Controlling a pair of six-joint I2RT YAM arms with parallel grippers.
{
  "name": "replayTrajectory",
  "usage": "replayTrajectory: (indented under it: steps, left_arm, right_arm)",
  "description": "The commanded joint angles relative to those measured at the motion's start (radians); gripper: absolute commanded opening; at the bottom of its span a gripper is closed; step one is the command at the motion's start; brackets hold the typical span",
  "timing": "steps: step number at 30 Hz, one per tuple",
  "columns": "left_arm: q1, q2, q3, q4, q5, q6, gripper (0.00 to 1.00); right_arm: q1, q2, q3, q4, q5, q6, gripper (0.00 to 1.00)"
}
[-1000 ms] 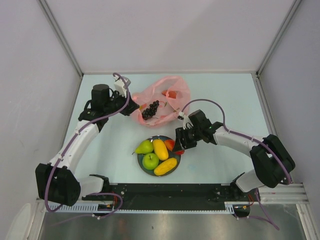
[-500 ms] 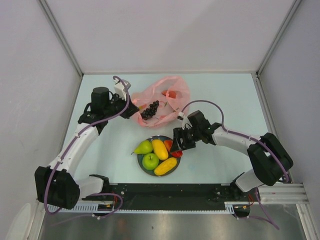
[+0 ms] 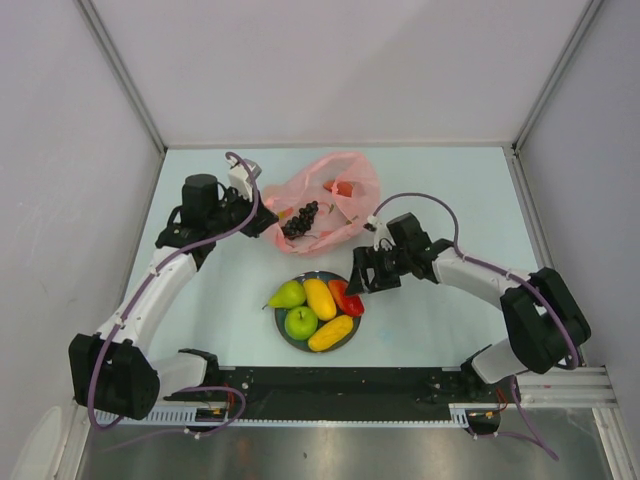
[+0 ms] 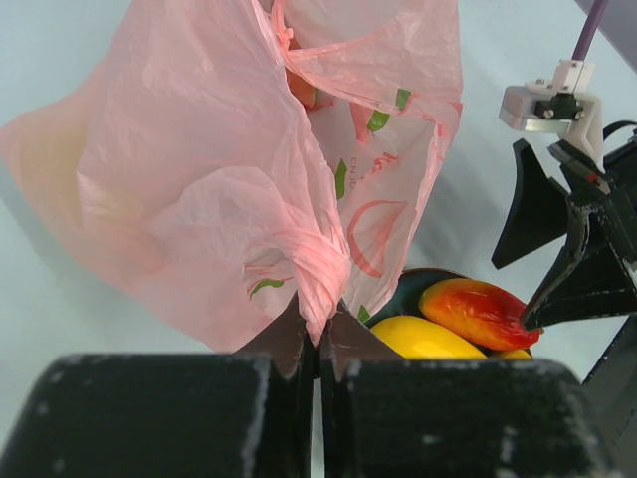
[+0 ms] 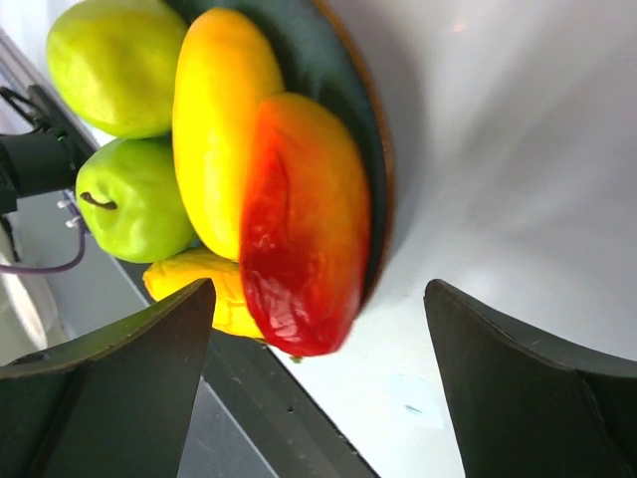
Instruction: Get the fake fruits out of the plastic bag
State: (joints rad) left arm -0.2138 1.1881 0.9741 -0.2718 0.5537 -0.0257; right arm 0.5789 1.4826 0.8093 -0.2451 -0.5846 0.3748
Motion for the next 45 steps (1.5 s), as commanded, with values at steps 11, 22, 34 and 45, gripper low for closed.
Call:
replayTrajectory:
  steps: [11,22,34,45]
  left_arm:
    - [-0.004,-0.094,-0.038,0.014,0.031,0.017,0.00]
    - [0.008,-0.180,-0.106,-0.040,0.005,0.056,0.00]
    - [0.027,-0.160,-0.104,-0.026,0.012,0.050,0.00]
    - [-0.007,-0.030,-0.015,0.009,0.026,-0.040,0.00]
  right_arm:
    - [-0.080,0.043,0.485,-0.016,0.084,-0.318,0.44]
    - [0.002,0.508,0.835,0.038,0.188,-0.329,0.39]
    - [-0.059,0.640,0.922,0.113,0.525,-0.491,0.56]
    - [-0.108,0.716,0.958,0.156,0.763,-0.712,0.72]
